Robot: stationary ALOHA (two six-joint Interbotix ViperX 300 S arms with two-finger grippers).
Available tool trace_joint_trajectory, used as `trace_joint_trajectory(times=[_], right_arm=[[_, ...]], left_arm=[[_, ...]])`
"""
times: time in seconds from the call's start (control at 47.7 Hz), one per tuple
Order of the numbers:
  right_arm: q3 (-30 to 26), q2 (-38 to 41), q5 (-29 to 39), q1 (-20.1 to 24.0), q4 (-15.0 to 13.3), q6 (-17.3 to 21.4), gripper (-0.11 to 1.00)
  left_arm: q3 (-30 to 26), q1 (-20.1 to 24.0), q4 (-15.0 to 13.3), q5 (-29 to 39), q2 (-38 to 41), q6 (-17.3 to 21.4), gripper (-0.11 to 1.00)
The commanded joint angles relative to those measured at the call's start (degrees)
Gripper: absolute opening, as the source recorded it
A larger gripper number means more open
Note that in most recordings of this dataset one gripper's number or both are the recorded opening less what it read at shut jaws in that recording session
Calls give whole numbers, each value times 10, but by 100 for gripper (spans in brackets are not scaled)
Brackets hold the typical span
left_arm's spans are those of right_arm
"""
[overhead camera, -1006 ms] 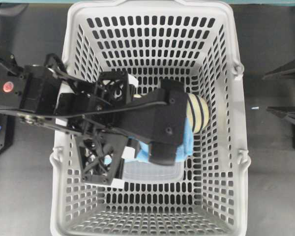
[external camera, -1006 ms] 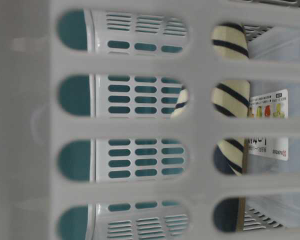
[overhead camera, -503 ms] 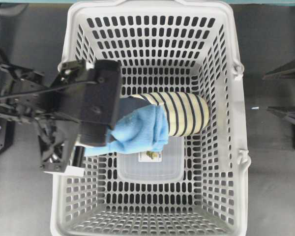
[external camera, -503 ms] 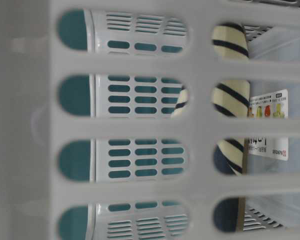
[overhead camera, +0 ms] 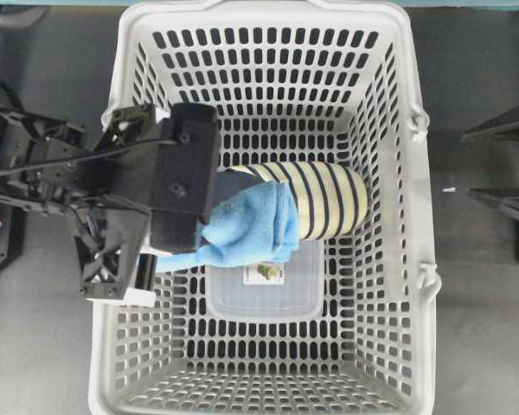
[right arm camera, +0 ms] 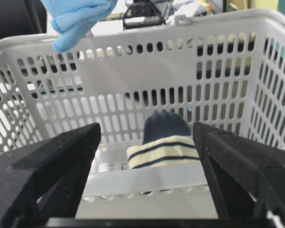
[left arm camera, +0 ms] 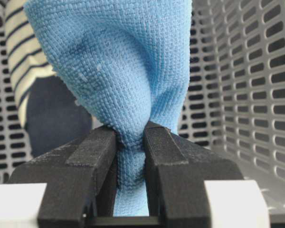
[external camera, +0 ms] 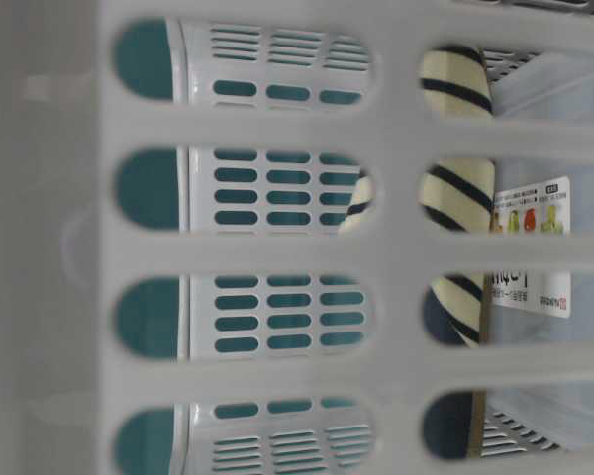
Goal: Pick up the blue cloth from the shopping basket with the left arm.
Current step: 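Lift the blue cloth upward with the left gripper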
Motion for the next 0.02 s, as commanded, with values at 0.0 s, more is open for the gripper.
trace_joint_trajectory(times=[0.0], right_arm=[[-2, 4, -6, -1, 3, 7, 76]], left_arm=[[-3, -2, 3, -17, -4, -1, 13]])
